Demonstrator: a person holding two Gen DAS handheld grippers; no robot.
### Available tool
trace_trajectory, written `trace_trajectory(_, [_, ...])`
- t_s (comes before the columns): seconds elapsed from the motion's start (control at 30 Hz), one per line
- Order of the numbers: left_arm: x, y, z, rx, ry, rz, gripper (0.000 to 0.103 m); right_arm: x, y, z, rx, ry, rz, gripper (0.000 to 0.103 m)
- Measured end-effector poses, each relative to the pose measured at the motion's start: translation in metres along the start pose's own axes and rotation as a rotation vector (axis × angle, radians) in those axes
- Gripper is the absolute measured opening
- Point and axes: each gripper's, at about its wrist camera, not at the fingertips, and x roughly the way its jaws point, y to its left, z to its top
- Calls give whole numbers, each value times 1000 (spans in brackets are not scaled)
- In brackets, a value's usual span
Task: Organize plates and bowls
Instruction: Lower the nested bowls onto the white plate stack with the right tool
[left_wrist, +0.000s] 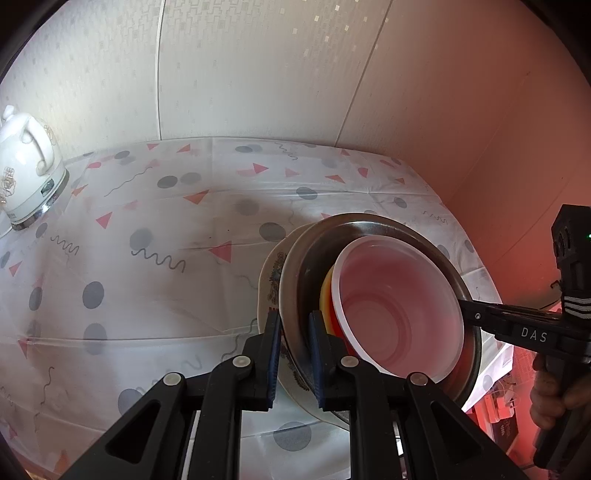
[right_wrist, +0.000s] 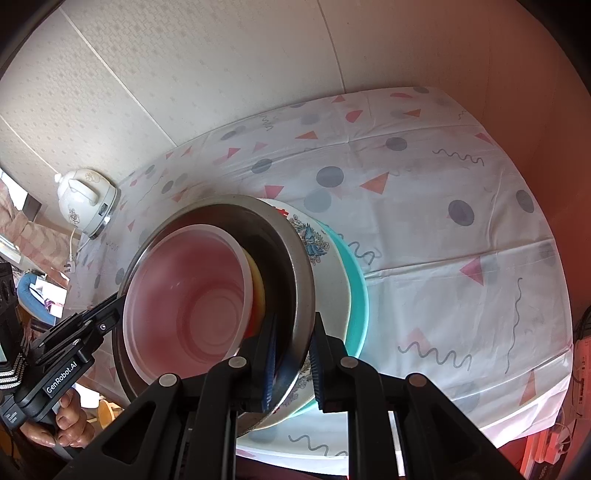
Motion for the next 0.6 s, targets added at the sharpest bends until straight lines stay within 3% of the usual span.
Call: trace_trajectory(0.6, [10, -2, 2, -7, 6, 1, 15, 9, -5, 0, 20, 13, -20, 17])
